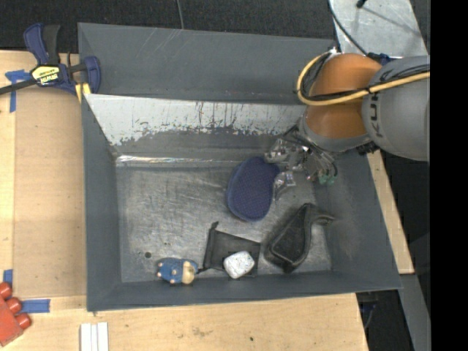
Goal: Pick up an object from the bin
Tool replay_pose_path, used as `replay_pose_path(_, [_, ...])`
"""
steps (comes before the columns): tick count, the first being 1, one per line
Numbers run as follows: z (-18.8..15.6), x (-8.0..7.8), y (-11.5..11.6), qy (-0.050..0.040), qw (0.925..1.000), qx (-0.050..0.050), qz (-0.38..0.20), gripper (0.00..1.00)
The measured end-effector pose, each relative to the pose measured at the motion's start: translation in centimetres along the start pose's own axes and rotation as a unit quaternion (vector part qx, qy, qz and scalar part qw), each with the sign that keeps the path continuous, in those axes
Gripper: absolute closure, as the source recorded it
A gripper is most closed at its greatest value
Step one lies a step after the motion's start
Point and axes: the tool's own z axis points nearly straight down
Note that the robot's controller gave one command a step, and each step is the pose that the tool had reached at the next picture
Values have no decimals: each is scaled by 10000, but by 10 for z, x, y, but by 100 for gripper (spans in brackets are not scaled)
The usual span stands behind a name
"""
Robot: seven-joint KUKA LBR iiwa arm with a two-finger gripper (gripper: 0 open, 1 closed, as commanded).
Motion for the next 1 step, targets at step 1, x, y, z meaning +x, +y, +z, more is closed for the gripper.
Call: replay_pose_path(1, [-166,-2,20,51,9832,-50,-1824,100])
